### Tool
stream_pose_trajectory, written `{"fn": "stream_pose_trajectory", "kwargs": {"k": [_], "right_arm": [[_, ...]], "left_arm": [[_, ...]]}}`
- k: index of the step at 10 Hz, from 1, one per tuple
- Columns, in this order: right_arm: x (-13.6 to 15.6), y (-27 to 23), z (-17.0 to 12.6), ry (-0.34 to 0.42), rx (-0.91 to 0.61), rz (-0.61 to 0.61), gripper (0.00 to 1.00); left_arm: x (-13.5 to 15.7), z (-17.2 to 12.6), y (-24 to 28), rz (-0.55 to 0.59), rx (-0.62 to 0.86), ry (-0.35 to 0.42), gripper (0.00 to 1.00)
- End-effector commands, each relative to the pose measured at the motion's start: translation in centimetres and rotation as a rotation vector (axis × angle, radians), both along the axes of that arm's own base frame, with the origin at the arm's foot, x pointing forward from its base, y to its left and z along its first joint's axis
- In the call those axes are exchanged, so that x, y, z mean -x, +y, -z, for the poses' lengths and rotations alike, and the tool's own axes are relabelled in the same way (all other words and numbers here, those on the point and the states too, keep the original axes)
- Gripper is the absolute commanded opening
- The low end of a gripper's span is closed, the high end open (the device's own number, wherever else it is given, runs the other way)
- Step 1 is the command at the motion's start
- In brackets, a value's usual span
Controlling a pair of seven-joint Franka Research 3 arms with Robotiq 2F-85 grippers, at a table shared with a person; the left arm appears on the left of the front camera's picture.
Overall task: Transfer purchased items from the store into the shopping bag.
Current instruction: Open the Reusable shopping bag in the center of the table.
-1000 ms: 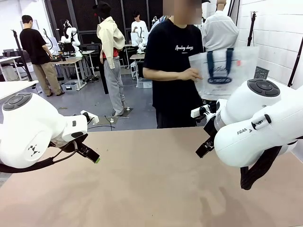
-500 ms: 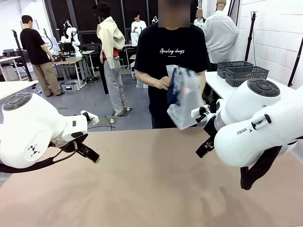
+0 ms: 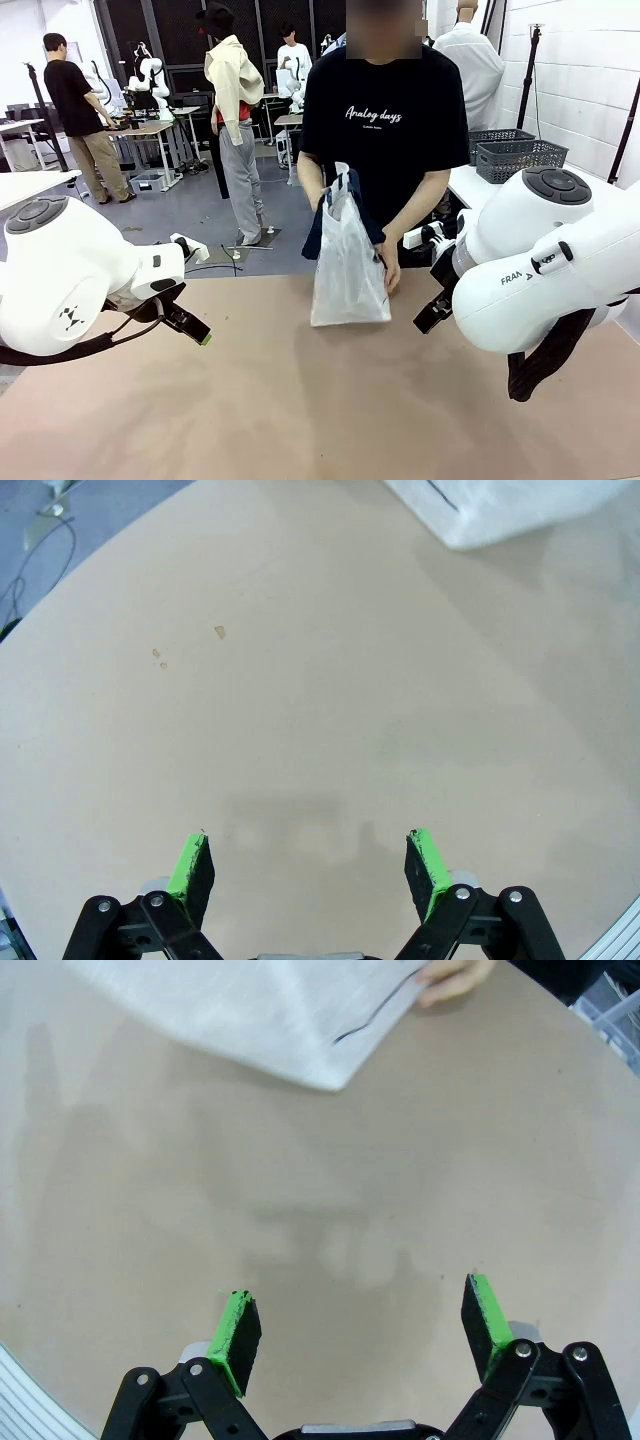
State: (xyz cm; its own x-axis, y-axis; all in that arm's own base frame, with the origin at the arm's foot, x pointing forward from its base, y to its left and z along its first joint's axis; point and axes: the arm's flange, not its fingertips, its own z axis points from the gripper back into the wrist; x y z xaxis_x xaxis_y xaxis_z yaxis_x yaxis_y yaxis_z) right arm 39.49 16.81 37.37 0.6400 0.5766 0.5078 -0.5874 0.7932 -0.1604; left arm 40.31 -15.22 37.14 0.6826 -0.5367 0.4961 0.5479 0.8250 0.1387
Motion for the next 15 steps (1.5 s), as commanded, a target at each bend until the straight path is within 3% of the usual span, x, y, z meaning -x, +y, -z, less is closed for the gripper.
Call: {"fn": "stream_pose_trajectory", "kwargs": {"k": [1,15], "right_arm": [[0.0,-0.01,0.0,0.0,0.0,0.0,1.0],[0.0,-0.01,0.0,0.0,0.0,0.0,1.0]], "left_arm": [[-0.03,-0.01,0.09,-0.002,0.001,0.0,1.0],[-0.03,-0.01,0.09,-0.002,0.001,0.0,1.0]]}}
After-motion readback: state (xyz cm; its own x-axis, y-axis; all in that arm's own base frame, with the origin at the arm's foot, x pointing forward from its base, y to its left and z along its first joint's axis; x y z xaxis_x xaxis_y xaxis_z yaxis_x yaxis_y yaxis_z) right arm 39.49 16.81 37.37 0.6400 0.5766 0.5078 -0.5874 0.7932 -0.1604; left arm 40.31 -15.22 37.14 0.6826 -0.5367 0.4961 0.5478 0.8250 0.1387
